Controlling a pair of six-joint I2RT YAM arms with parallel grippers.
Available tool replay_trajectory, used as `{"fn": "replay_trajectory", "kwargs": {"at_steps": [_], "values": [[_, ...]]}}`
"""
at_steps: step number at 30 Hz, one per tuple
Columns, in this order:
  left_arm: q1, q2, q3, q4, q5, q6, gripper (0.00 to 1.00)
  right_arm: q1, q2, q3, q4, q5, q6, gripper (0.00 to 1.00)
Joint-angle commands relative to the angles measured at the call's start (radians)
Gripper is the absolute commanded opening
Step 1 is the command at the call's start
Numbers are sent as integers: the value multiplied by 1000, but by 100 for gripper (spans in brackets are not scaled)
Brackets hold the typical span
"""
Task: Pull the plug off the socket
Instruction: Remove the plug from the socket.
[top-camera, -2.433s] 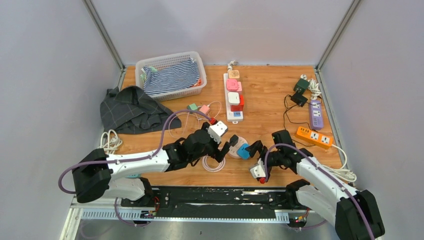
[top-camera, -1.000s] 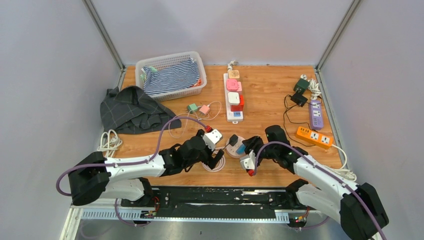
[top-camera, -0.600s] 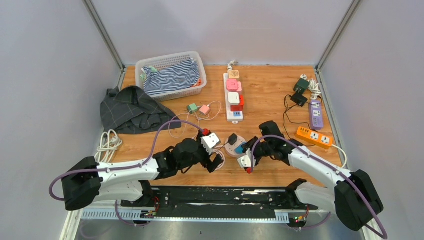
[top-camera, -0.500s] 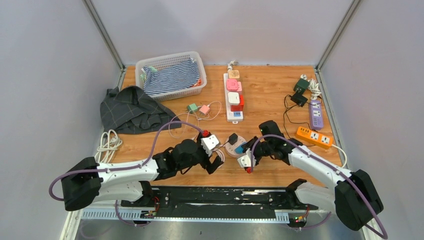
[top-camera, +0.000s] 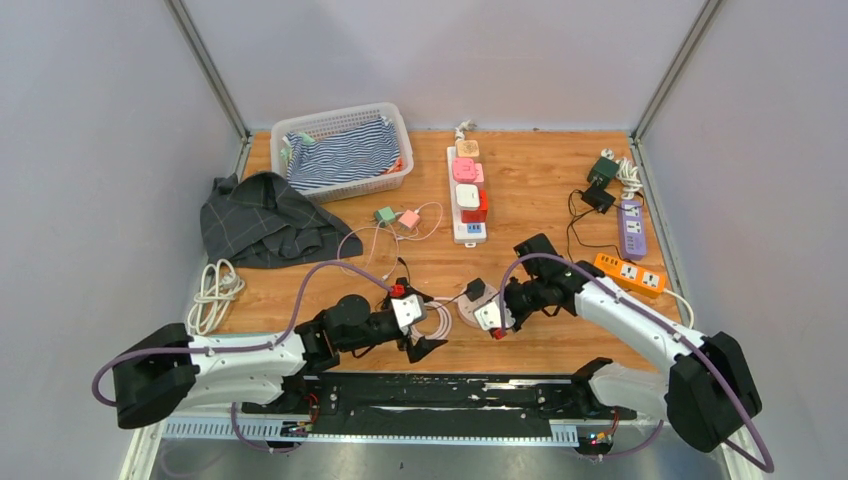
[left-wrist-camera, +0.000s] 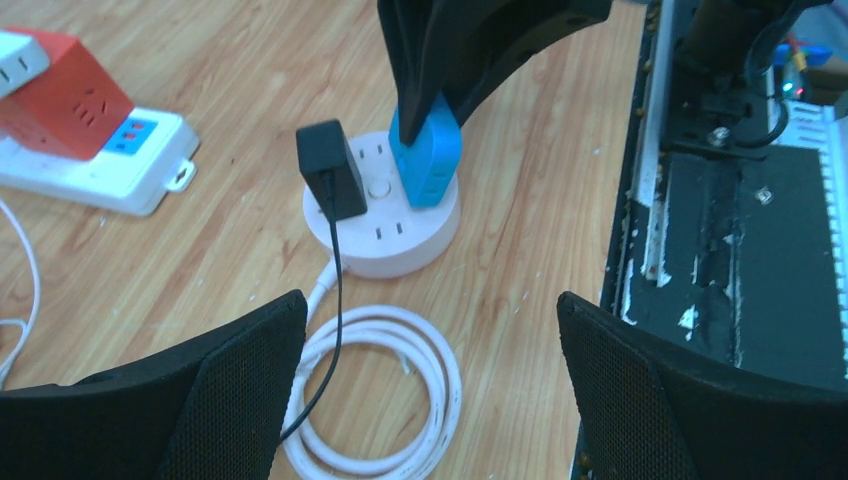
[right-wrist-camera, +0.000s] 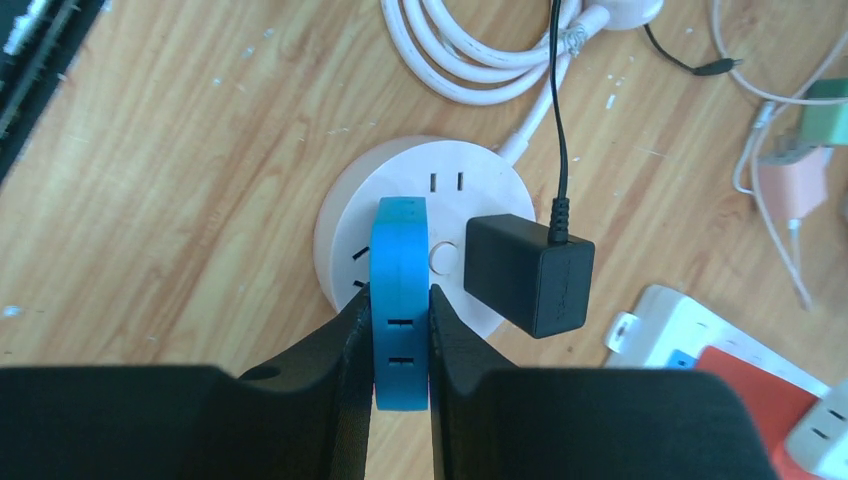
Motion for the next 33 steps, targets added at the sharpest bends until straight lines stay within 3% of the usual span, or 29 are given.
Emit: {"fn": "replay_trajectory", "kwargs": {"at_steps": [1,8,16,20,23,33], "values": [[-23,40,-7,169,17,10,96,17,41,55,-173,-68,73,6],[-23,188,18,305,-115,-121,95,20,65,42,-152,-44,127,6],[-24,373,88,344,-219,-33,93,27,141,113,-229,-41,176,0],[-20,454,79,501,-257,-49,91,28,192,153,-277,-38,190,0],[-3,497,90,524,-265,-97,79,28,177,148,-277,-25,209,0],[4,651,114,599,-248,-109,70,13,181,94,-246,35,196,0]]}}
